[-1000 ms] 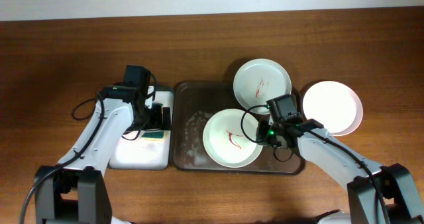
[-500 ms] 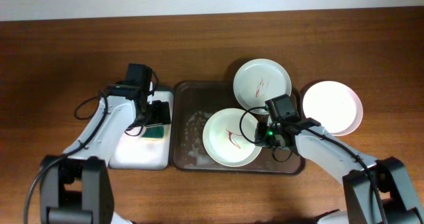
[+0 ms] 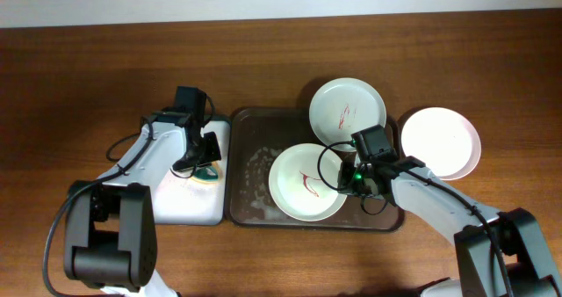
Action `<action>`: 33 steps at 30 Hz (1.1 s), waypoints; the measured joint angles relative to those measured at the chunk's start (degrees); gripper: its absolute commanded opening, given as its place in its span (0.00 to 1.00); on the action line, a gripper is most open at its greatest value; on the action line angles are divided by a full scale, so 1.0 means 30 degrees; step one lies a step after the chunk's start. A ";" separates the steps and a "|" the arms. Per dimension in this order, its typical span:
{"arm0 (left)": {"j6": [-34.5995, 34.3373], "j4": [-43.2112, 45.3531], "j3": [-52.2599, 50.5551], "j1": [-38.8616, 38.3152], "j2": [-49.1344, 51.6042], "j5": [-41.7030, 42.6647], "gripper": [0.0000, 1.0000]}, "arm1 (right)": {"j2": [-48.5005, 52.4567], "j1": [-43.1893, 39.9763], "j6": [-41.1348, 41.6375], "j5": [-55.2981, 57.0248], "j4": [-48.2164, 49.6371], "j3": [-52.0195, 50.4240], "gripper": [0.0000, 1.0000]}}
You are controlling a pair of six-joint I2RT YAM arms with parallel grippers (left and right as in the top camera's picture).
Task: Clean dirty plates on tray and stack at the side
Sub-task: 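Dip the sponge in the basin and lift it with the left gripper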
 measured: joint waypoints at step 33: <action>-0.1698 0.0007 -0.0918 -0.3628 -0.5479 -1.1358 0.00 | 0.0000 0.0000 -0.0007 0.0000 -0.0015 0.0000 0.06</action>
